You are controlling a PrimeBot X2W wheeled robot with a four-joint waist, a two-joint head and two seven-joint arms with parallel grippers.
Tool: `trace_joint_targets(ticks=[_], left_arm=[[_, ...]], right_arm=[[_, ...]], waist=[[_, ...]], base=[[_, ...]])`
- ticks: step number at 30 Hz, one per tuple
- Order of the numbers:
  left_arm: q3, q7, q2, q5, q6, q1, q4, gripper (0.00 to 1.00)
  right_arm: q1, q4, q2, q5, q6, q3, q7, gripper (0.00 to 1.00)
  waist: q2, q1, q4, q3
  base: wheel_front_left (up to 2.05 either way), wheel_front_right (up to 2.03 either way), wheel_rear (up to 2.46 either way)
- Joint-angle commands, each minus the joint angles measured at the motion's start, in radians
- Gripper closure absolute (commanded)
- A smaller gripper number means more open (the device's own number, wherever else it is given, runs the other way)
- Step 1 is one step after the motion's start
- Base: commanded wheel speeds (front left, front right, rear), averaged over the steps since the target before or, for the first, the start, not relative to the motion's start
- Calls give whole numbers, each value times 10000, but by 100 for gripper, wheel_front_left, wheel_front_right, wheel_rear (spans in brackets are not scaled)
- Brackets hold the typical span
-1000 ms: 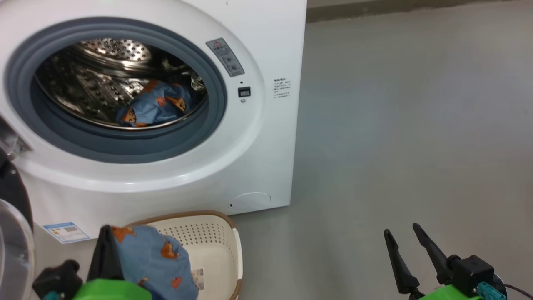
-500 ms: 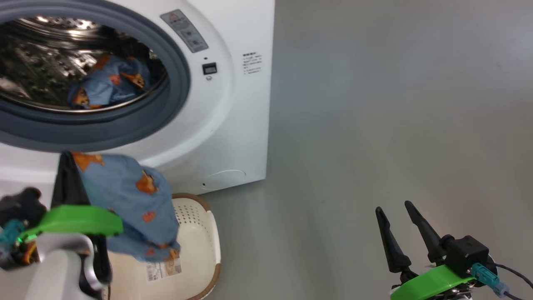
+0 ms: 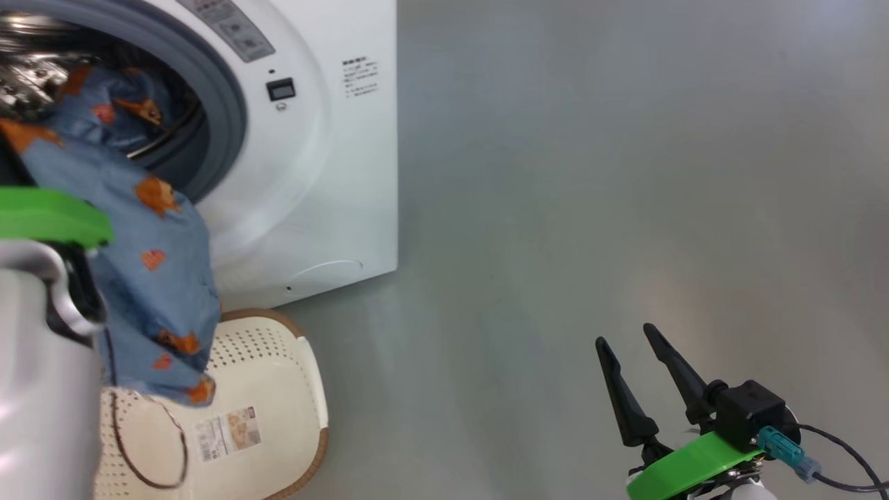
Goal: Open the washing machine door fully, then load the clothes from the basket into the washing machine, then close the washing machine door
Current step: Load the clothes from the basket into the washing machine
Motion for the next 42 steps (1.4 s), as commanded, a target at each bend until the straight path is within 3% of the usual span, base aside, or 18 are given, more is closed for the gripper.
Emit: trace_joint_targets(ticks=[1,18,35,42], left_arm=[[311,-102,499,86,-105,-594,15,100],[760,-134,1377,865,-362,-3652,2614,100],[1127,-135,1934,1667,-371,-5366,2798,100],[1473,-135,2201,1930,-363,-6111,2133,100]], right_arm=[[-287,-172,-62,56,16,340,-48,0],[-800,-461,-123,120,16,960,-48,0],[-992,-661,40,220,16,1274,-48,0],[-1156,-731,98,286,16,1376,-48,0]], waist=[[0,0,-241,256],[0,0,-1119,2234],[0,0,-1455,3390],[0,0,-1566,3700]], base=[[0,0,0],[0,0,0],[0,0,0],[0,0,0]])
